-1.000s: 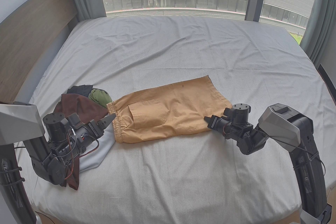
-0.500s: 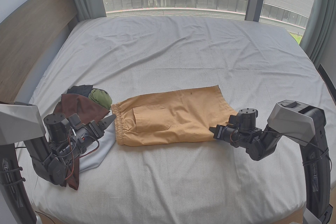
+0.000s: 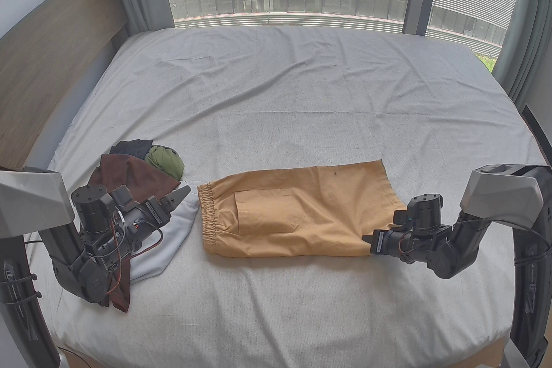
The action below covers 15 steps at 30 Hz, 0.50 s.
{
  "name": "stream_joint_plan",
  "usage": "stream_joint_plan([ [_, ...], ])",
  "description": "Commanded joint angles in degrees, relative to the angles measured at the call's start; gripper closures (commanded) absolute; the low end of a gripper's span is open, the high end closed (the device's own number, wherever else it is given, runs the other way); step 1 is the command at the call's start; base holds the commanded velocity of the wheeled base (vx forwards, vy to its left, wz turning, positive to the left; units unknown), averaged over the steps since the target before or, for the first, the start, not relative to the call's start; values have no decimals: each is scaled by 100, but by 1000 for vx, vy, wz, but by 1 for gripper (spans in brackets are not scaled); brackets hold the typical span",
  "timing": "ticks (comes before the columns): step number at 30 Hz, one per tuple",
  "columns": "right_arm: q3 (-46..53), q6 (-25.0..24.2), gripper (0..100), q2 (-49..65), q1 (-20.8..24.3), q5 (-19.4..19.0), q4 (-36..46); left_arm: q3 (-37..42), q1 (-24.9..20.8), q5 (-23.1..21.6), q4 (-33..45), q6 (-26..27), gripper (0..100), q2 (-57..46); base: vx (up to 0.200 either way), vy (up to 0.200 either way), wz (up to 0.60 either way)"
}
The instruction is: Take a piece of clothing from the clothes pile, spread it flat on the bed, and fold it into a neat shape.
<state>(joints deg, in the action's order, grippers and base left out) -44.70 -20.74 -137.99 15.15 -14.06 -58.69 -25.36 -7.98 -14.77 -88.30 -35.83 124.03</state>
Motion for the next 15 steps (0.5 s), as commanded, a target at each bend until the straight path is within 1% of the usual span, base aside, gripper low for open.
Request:
stream_joint_plan([
  [1,647,114,100,413,-215,8,-11,-4,-1,1,5,-3,0,-10,0,0,0],
  [8,1280,175,100,509,-302,8,-73,-4,-1,1,-3,-3,0,-19,0,0,0],
  [15,1623,166,100,404,-276,8,-240,-4,-1,1,-3,-3,0,-28,0,0,0],
])
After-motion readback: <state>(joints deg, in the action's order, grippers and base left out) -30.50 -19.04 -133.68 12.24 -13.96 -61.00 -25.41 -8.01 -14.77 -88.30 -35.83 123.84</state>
